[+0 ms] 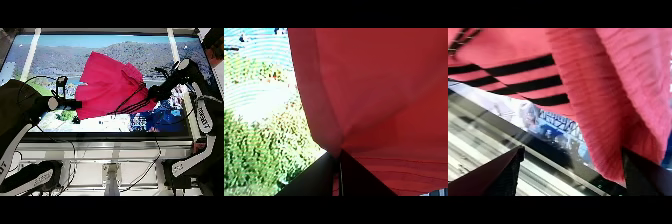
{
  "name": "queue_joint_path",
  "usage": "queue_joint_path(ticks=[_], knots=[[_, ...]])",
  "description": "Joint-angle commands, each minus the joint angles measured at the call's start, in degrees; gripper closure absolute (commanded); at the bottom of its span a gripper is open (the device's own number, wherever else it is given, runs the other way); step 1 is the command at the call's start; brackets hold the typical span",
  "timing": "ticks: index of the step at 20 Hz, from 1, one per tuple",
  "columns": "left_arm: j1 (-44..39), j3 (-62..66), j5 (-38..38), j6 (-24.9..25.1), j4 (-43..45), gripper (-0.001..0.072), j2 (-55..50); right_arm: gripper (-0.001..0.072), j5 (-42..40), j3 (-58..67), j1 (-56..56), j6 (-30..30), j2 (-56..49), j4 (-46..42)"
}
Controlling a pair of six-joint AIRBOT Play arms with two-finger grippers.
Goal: Fold the clothes and pants, and hang the long-sleeved shirts on hangers.
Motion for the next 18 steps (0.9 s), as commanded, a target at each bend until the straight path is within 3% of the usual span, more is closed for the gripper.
queue_joint_path(ticks=[1,6,10,18], knots=[[0.04,0.04,0.02,0.02,0.04,0.0700,0.04,0.0029,-0.33,2.12,0.55,-0.39,0.52,-4.72],[0.02,0.04,0.02,0.04,0.02,0.0700,0.04,0.0029,0.63,8.39,2.23,-0.22,1.20,-8.35],[0.00,0.04,-0.04,0.04,0.04,0.0700,0.04,0.0028,-0.35,9.44,7.08,-0.83,1.09,-18.12],[0.00,0.04,-2.16,3.32,0.04,0.0698,0.04,0.0028,-4.55,9.29,12.74,-7.32,0.02,-22.75]])
